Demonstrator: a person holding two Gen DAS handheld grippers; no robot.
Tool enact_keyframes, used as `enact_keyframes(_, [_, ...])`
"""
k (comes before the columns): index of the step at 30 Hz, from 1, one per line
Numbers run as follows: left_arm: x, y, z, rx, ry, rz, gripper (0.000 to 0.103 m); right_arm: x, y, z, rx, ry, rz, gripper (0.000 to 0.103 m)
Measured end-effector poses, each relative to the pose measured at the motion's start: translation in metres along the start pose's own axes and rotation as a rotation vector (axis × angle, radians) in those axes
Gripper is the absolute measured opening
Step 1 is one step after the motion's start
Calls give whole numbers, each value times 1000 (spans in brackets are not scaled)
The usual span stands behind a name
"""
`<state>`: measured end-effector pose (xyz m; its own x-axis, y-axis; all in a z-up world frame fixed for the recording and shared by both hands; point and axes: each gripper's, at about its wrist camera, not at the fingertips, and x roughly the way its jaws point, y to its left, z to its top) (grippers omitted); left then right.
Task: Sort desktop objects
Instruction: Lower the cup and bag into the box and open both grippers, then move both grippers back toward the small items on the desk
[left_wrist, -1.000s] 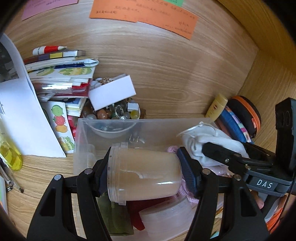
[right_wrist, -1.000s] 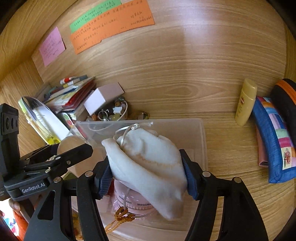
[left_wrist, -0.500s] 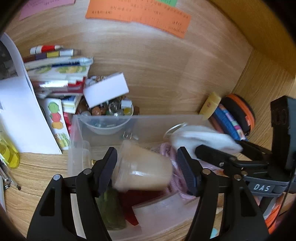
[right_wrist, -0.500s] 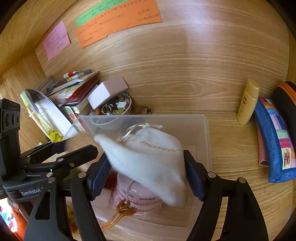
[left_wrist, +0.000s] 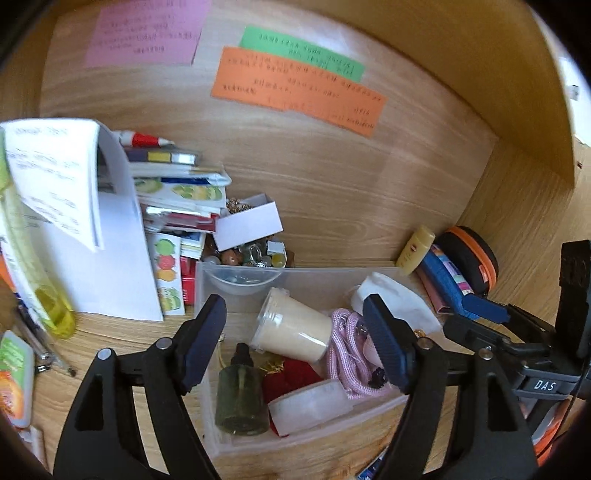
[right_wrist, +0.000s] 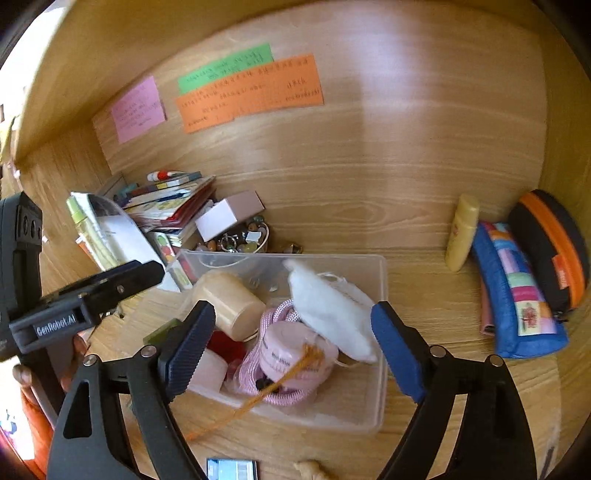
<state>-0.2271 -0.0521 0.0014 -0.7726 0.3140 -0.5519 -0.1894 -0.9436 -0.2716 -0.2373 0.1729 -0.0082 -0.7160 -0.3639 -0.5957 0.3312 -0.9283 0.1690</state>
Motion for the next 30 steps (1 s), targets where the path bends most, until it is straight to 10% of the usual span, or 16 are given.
enact_keyframes(10, [-42, 1, -24, 14, -29, 63, 97, -33, 7, -31, -51, -8, -39, 86])
enact_keyframes(30, [-46, 33, -111, 1, 183, 202, 97, -22, -26, -101, 34, 152, -138, 87])
